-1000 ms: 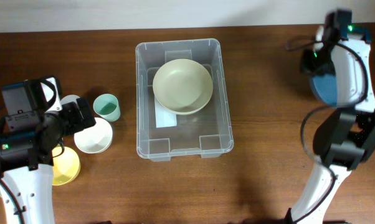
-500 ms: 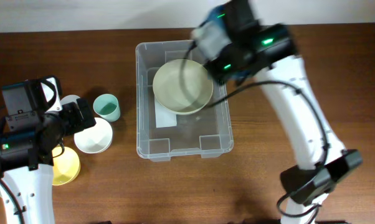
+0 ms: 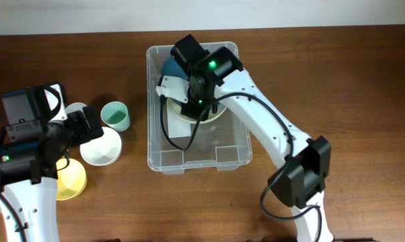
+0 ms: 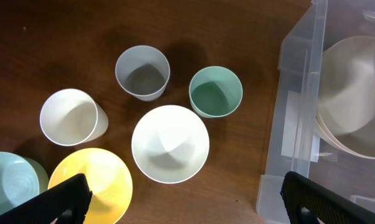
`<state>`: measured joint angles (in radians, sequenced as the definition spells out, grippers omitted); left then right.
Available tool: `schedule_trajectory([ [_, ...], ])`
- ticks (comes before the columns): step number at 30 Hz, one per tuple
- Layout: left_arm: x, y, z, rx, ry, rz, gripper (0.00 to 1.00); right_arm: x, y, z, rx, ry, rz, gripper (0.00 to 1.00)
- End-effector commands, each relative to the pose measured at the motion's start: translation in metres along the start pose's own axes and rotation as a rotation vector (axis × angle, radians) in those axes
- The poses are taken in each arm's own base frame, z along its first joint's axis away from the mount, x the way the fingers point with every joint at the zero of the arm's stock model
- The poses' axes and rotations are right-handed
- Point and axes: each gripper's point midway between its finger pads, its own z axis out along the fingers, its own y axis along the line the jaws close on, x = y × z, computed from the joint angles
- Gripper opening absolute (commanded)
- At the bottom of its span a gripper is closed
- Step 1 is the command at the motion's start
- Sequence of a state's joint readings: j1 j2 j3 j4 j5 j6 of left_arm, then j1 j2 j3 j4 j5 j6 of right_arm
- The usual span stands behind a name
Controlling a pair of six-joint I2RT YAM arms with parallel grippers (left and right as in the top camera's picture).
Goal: Pack container
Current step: 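Carry the dark blue bowl with the right gripper into the container, stacking it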
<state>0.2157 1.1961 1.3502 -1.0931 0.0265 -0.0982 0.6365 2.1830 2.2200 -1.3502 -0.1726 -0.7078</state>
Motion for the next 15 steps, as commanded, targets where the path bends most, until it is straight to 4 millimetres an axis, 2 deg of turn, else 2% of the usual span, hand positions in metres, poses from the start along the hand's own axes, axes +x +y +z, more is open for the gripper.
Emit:
schedule_trajectory([
  [1, -0.005, -0.002, -0.004, 0.011, -0.017, 0.007, 1.0, -0.002, 0.001, 0.004, -0.02, -0.015, -0.04, 0.06],
  [2, -0.005, -0.002, -0.004, 0.011, -0.017, 0.007, 1.0, -0.001, 0.0, 0.004, -0.02, -0.015, -0.037, 0.12],
  [3, -0.005, -0.002, -0.004, 0.011, -0.017, 0.007, 1.0, 0.0, -0.001, 0.004, -0.019, -0.014, -0.033, 0.27],
  [5, -0.005, -0.002, -0.004, 0.011, -0.017, 0.007, 1.0, 0.001, -0.002, 0.003, -0.018, -0.014, -0.03, 0.38],
  [7, -0.005, -0.002, -0.004, 0.011, -0.017, 0.007, 1.0, 0.002, -0.004, 0.0, -0.01, -0.016, -0.02, 0.43],
  [10, -0.005, -0.002, -0.004, 0.011, -0.017, 0.007, 1.0, 0.006, -0.015, -0.028, 0.099, -0.005, 0.028, 0.43],
  [11, -0.005, -0.002, -0.004, 0.011, -0.017, 0.007, 1.0, 0.011, -0.037, -0.068, 0.26, -0.018, 0.119, 0.43],
  [12, -0.006, -0.002, -0.004, 0.011, -0.017, 0.007, 1.0, 0.014, -0.046, -0.082, 0.316, -0.03, 0.167, 0.43],
  [15, -0.006, -0.002, -0.004, 0.011, -0.017, 0.007, 1.0, 0.041, -0.09, -0.16, 0.551, -0.162, 0.506, 0.44],
])
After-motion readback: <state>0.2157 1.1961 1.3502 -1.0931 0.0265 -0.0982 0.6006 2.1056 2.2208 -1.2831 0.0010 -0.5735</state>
